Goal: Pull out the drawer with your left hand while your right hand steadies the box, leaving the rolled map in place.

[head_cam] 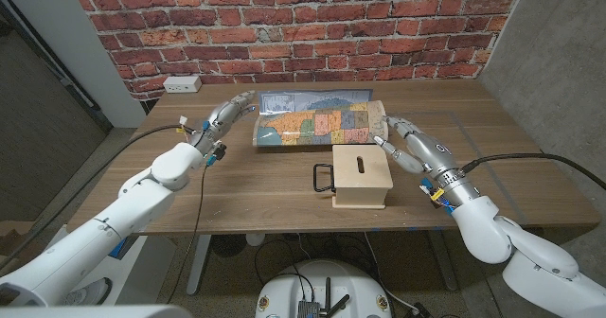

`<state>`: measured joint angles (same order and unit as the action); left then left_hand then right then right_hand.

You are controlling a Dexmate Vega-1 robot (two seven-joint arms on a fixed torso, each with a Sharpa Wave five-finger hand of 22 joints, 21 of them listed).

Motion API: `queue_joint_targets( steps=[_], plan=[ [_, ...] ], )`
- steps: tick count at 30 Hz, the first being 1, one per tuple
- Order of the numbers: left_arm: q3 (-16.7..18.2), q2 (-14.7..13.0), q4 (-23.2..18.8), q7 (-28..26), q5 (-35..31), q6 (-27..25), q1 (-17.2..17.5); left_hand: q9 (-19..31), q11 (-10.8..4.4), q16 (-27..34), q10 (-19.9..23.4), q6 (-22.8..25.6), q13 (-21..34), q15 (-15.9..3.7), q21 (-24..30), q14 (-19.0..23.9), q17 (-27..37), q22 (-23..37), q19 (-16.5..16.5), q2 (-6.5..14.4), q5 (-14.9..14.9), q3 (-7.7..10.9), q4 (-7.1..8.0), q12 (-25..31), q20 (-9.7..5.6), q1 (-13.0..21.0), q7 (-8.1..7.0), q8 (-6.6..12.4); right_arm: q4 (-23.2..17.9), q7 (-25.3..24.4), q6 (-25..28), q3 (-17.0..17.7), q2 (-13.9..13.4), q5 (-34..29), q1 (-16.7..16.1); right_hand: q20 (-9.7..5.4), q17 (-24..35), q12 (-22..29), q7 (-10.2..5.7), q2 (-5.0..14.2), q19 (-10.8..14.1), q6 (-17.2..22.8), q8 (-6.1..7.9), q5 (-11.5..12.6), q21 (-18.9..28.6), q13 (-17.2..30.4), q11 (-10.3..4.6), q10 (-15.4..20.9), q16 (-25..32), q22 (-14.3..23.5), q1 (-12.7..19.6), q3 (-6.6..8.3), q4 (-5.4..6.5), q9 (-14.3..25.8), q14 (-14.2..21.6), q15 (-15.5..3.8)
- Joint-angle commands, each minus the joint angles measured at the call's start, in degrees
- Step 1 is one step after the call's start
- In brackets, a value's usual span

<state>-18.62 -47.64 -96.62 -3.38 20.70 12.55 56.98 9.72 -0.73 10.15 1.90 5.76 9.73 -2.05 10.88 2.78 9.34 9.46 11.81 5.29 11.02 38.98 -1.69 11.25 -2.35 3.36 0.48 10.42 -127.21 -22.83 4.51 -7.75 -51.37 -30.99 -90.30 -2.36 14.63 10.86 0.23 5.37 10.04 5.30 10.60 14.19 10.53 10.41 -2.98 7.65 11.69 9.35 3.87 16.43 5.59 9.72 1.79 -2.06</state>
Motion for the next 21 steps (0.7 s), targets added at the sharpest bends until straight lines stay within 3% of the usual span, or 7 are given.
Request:
queue_joint_targets(
  steps=[1, 21],
  plan=[
    [-2.43, -1.56, 0.25, 4.49, -5.33, 1.88, -3.52, 0.2, -0.05, 0.12, 0.6, 0.38, 0.32, -0.01, 0.21, 0.6, 0.16, 0.14, 0.47, 3.21, -0.12, 0.19, -0.35, 0.2, -3.55, 0.62, -0.06, 0.44, -3.13, 2.28, 4.99, -0.68, -2.42, -7.09, -1.79, -3.3, -0.07, 0.06, -0.39, 1.66, 0.3, 0.03, 0.07, -0.09, 0.16, 0.17, -0.38, 0.14, 0.0, 0.13, 0.26, 0.45, -0.01, 0.2, -0.18, -2.67],
    [-2.94, -4.53, -0.97, 9.28, -8.71, 4.28, -5.4, 0.22, -0.46, 0.06, 1.32, 1.28, 0.33, -0.29, 0.2, 0.92, 0.22, 0.15, 0.84, 3.36, -0.21, 0.62, -0.74, 0.2, -3.62, 0.64, -0.45, 0.49, -6.25, 5.83, 10.91, -0.71, -5.24, -13.57, -5.35, -3.26, -0.28, -0.42, -0.97, 1.97, -0.85, -1.33, -0.35, -0.42, -0.19, 0.14, -0.94, -1.51, -0.36, 0.14, 0.04, 0.99, 0.09, 0.21, -1.75, -3.12]
  ],
)
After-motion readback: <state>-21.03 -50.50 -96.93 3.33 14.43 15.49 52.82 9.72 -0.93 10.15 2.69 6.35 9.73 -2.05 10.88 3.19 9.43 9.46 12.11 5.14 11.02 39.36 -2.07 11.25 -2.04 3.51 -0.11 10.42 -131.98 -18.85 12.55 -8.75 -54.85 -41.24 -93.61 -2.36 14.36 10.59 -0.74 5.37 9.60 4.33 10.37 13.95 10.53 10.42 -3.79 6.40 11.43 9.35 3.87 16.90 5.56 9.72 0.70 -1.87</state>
